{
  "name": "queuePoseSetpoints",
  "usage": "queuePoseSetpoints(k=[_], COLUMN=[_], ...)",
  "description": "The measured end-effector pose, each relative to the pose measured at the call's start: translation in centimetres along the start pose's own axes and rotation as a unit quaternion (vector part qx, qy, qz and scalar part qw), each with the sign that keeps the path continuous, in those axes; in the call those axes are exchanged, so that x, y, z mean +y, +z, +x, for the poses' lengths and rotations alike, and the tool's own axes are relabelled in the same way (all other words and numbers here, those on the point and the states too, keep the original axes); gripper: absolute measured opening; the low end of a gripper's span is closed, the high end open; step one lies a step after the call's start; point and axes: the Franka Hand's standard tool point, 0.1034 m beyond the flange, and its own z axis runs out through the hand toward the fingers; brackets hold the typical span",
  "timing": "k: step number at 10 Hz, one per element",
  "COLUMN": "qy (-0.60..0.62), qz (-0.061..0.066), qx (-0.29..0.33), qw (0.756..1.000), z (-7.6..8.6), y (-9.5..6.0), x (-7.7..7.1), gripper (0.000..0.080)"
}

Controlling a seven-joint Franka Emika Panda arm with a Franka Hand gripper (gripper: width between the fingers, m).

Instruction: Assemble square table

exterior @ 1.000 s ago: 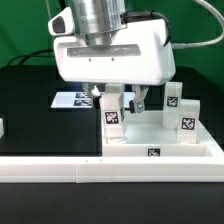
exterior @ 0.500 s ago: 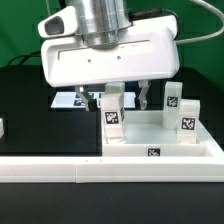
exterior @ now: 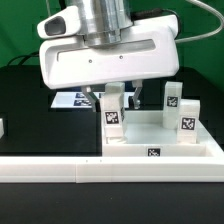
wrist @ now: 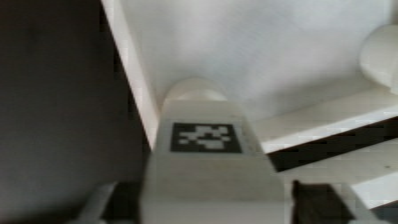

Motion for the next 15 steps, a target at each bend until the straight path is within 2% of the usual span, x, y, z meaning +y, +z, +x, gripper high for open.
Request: queuePoseSetpoints(k=[1, 5, 7, 10, 12, 15], qy=[0.001, 0.002, 0.075, 0.208, 0.299, 0.435], qz=[-0.001, -0.001, -0.002, 0.001, 0.004, 0.010], qx=[0.001, 0.001, 0.015, 0.029, 0.032, 0.027], qw=[1.000, 1.000, 0.997, 0.978, 0.954, 0.900], z=[0.1, 0.1, 0.1, 0.2, 0.2, 0.0], y=[0.0, 0.0, 0.1, 0.1, 0.1, 0.3], x=[0.2, 0.3, 0.3, 0.5, 0.2, -0.7], gripper=[0.0292, 0.0292, 0.0292, 0.0292, 0.0292, 0.0292])
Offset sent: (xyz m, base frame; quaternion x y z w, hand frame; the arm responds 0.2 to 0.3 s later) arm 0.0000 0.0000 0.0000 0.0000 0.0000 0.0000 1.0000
